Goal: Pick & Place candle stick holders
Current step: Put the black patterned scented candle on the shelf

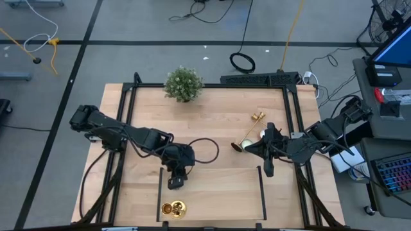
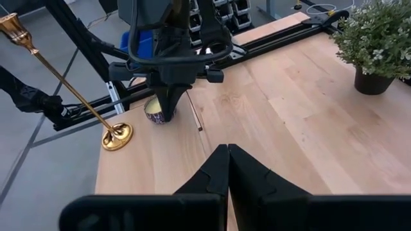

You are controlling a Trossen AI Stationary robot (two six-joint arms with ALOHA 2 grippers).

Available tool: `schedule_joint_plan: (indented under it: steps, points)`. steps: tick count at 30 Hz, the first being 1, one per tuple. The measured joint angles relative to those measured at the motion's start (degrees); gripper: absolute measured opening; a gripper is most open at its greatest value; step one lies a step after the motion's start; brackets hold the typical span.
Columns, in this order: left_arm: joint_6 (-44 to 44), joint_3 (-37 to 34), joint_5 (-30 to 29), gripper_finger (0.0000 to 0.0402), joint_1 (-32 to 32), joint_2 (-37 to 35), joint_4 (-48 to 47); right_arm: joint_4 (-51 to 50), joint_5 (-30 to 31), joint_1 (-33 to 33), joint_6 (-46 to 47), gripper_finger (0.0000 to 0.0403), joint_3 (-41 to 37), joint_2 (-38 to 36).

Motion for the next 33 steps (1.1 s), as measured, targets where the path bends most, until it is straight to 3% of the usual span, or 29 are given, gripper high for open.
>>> schedule_joint_plan:
  steps: [8,18,22,27,33]
  points:
    - [0.80,0.00,-0.77,0.0000,-1.27,0.00,-2.61,0.02,-3.01,-1.19,1.84,0.0000,0.00,-0.02]
    - [1.53,1.65,-8.41,0.0000,-0.90,0.04,2.53,0.04,-2.85,-1.53,0.98,0.0000,0.00,-0.02]
    - [2.79,7.07,-9.46,0.0000,-0.60,0.04,-4.89,0.04,-2.83,-1.53,0.41,0.0000,-0.01,-0.02]
    - [2.46,14.77,-9.48,0.0000,-0.60,-0.06,-20.95,0.02,-2.83,-1.53,-0.15,0.0000,-0.01,-0.02]
    - [-3.13,16.11,-3.06,0.0000,-2.39,-0.02,-29.73,0.01,-2.81,-1.53,-1.11,0.0000,-0.02,-0.02]
